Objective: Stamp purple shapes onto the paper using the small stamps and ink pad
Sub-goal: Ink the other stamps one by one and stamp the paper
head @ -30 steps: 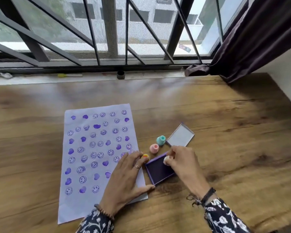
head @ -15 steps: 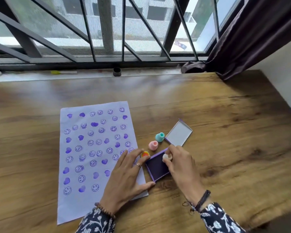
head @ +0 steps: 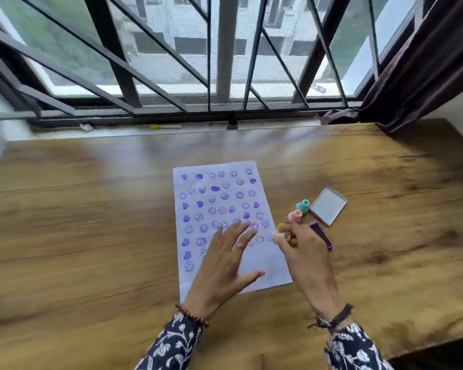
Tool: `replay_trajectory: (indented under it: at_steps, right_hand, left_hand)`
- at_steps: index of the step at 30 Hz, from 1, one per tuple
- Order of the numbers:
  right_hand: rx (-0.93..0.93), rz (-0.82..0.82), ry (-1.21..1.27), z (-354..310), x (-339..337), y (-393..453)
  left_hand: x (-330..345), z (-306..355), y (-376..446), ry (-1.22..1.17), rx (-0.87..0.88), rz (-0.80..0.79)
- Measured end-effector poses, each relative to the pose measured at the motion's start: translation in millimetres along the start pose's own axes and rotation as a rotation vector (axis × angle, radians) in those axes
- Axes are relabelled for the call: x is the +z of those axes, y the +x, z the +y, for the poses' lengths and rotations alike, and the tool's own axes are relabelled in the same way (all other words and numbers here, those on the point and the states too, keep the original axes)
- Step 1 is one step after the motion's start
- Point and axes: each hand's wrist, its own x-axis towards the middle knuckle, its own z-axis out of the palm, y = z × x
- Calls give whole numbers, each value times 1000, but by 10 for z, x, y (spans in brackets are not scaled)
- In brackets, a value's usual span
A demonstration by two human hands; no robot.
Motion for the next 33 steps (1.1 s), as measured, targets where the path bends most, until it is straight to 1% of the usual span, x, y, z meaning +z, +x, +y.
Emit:
replay_trajectory:
  at_steps: [2, 7, 10, 16, 21, 24, 28, 31, 33]
  right_hand:
    - [-57, -46, 44, -167, 225, -274]
    - [-80, -113, -87, -300, 535, -600]
    - [-104, -127, -145, -325, 590, -622]
    - [-50, -107, -249, -326, 641, -586]
    - [-27, -209, -359, -393, 679, -386]
    - [-11, -266, -324, -400, 631, -282]
    - [29, -380, -366, -413, 586, -112]
    - [79, -418, -291, -425, 557, -44]
    - [81, -446, -265, -435, 528, -21]
  left_hand:
    - [-163, -233, -233, 54, -46, -6]
    - [-345, -598, -560, 97, -166, -67]
    - [-322, -615, -618, 109, -187, -65]
    - [-300, -610, -612, 124, -210, -24]
    - [-291, -644, -617, 108, -213, -49]
    - [-293, -658, -617, 99, -221, -60]
    - [-292, -668, -622, 110, -227, -80]
    - [-286, -678, -625, 108, -228, -86]
    - [-282, -687, -632, 107, -231, -89]
